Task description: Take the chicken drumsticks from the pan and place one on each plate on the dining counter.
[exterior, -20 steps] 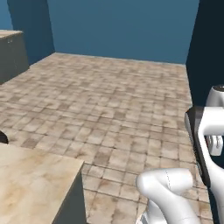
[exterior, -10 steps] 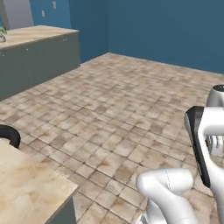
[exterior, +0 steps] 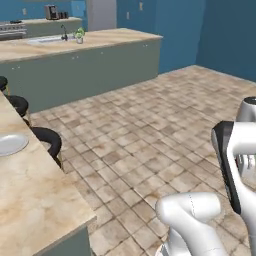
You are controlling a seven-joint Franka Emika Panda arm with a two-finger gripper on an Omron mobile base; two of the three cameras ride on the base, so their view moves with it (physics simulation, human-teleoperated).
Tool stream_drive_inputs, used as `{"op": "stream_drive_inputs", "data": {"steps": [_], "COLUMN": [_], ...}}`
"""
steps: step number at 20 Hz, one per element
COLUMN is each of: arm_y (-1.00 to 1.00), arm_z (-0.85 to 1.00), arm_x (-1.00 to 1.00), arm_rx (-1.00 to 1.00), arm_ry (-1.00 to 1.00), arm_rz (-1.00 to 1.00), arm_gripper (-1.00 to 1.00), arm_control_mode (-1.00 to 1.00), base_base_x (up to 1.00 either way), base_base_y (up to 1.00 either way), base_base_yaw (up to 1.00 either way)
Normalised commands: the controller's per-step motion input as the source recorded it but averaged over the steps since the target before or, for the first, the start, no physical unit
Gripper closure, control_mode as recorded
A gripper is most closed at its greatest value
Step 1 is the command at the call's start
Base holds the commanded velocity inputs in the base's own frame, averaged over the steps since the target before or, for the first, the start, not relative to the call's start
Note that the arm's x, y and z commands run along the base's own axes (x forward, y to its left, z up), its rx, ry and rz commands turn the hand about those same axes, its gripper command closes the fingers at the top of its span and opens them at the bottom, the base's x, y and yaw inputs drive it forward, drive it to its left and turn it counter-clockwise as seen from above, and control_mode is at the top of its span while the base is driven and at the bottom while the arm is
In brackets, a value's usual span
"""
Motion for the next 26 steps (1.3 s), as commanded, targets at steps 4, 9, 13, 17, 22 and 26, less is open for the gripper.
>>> {"op": "stream_drive_inputs", "data": {"steps": [4,9,13,17,22,26], "arm_y": [0.00,0.00,0.00,0.00,0.00,0.00], "arm_z": [0.00,0.00,0.00,0.00,0.00,0.00], "arm_x": [0.00,0.00,0.00,0.00,0.00,0.00], "arm_rx": [0.00,0.00,0.00,0.00,0.00,0.00], "arm_ry": [0.00,0.00,0.00,0.00,0.00,0.00], "arm_rz": [0.00,0.00,0.00,0.00,0.00,0.00], "arm_gripper": [1.00,1.00,1.00,1.00,1.00,1.00], "arm_control_mode": [1.00,1.00,1.00,1.00,1.00,1.00], "base_base_x": [0.49,0.48,0.51,0.52,0.49,0.47], "base_base_y": [-0.15,-0.20,-0.36,-0.54,-0.56,-0.53], "base_base_yaw": [0.56,0.55,0.55,0.54,0.54,0.53]}}
